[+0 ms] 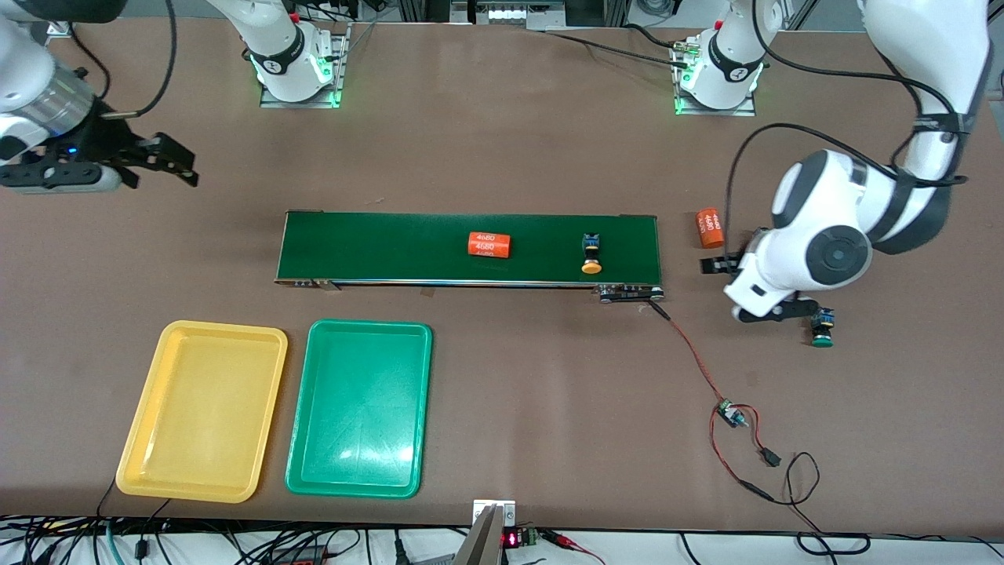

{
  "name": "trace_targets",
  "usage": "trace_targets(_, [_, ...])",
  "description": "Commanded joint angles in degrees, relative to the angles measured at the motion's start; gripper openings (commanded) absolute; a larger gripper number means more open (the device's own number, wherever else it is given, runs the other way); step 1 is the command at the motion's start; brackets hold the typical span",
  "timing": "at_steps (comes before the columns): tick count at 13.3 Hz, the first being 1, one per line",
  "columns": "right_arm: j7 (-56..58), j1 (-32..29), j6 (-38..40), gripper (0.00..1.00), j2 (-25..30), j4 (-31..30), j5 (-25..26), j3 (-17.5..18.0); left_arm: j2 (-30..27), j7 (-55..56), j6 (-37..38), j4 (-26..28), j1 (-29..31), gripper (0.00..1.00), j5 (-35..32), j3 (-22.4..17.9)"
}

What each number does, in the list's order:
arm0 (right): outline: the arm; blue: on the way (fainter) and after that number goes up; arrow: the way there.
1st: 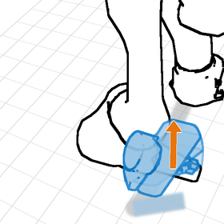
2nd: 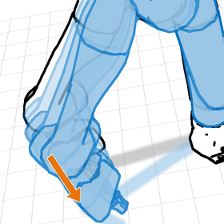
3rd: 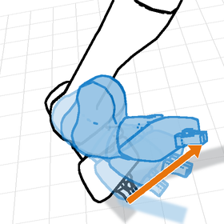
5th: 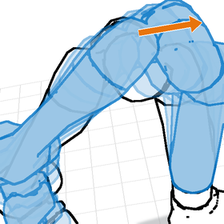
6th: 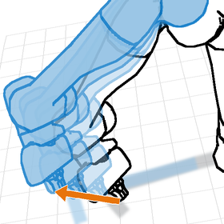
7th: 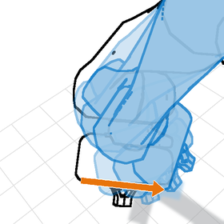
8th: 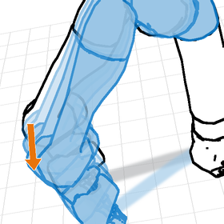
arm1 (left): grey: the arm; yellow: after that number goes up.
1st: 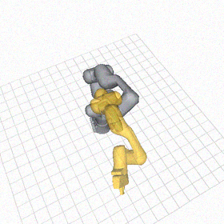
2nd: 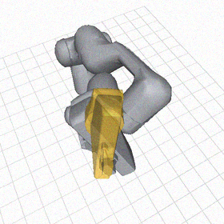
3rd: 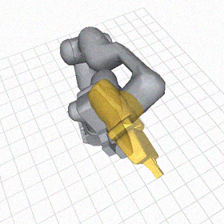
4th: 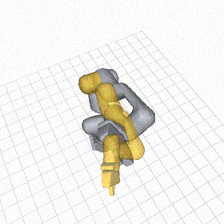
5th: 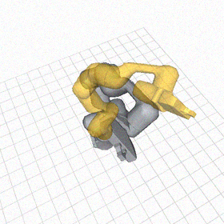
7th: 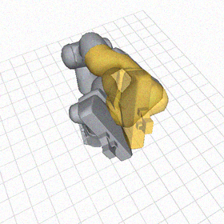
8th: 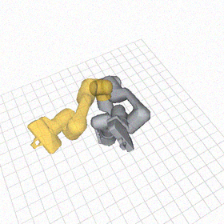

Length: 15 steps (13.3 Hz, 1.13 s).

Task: Sort buttons by color to trays
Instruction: 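Place the yellow button on the belt with the left gripper, then grasp a yellow button with the left gripper while the right gripper advances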

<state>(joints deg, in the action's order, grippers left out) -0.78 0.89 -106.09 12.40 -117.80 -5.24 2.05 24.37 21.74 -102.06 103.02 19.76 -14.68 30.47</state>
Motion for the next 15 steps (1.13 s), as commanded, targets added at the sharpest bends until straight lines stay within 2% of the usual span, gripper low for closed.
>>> trace_targets(1, [-0.2, 0.7, -3.9, 1.00, 2.2, -5.0, -2.0, 3.4, 0.7, -11.4, -2.6, 3.5, 6.5, 1.00, -2.4, 0.9])
trace_targets(7, [-14.9, 0.1, -11.0, 1.00, 0.2, -8.4, -1.7, 16.1, -0.8, -23.1, -24.3, 20.4, 14.8, 1.00, -2.5, 1.0])
trace_targets(10, [-23.2, 0.2, -14.0, 1.00, -2.3, -8.4, -1.4, 22.1, -2.0, -24.6, -26.3, 23.4, 16.3, 1.00, -2.5, 1.2])
trace_targets(15, [-27.6, 0.8, -20.4, 1.00, -8.4, -8.4, -1.2, 26.2, -1.3, -25.3, -36.4, 30.6, 18.8, 1.00, -2.4, 1.1])
